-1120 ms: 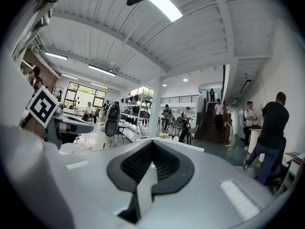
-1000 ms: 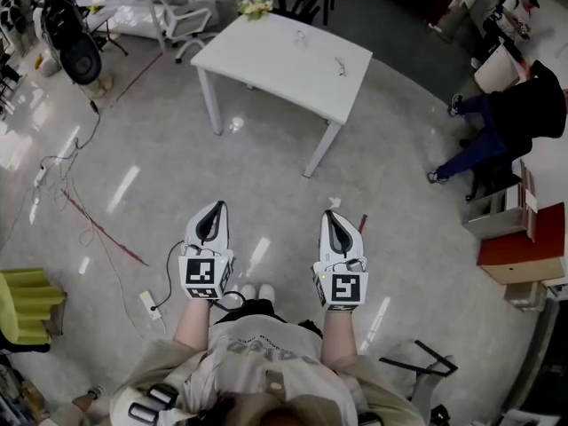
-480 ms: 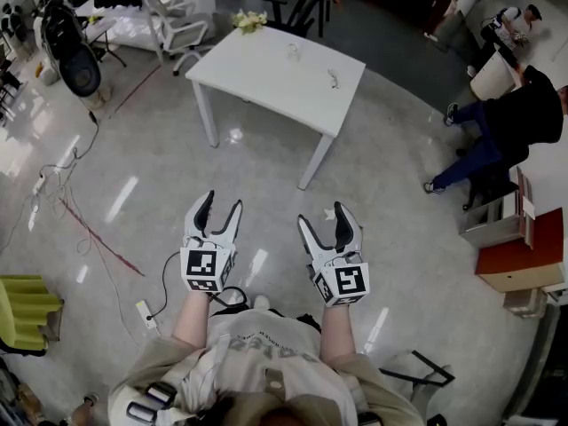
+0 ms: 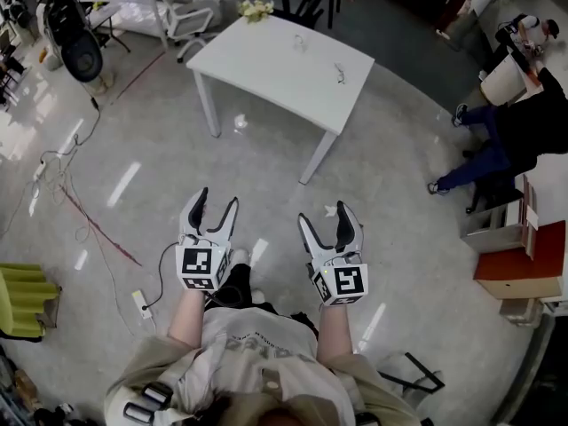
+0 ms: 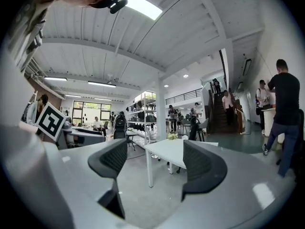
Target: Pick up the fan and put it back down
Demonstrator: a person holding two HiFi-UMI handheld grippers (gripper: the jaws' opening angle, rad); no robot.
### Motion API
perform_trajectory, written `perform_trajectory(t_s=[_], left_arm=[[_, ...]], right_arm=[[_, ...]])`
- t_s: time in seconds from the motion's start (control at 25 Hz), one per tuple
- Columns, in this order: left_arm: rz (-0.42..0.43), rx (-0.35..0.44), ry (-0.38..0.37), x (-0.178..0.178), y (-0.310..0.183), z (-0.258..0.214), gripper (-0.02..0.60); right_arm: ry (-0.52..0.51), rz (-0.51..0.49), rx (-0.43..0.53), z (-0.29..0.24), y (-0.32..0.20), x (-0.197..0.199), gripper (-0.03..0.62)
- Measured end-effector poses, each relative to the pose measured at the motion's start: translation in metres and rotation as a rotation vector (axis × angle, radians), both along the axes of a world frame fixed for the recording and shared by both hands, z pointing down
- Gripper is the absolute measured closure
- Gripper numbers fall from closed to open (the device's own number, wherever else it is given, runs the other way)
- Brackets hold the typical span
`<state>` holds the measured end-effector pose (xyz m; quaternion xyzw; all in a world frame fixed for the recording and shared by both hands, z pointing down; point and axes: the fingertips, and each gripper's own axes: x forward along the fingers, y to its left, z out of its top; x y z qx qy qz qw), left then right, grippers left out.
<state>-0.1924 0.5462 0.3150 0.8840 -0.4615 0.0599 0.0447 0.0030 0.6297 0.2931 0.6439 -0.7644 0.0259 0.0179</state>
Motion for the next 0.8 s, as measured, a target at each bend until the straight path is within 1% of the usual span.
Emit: perform_trajectory(t_s=[0.2,0.4,0.64,0.8], left_arm=[[0.009,-0.029,-0.021,0.006,-0.02,0.018,0.302],[0.019,-0.044,-0.042,0.012,-0.062,0.033,0.302],[0.037,-0.003,-0.009,0.011,-0.134,0.017,0.302],[0.05,0.006,0.017,0.01,-0.178,0.008,0.302]], right_arm=[[-0.013,0.029,-0.034,0.019,-0.016,0.012,0.252],[-0.019,0.049,-0.06,0.033,-0.054,0.018,0.252],[0.014,0.055,-0.035,0.018,-0.117,0.011,0.252],[0.047,0.061,-0.02,0.006,-0.156,0.005,0.252]])
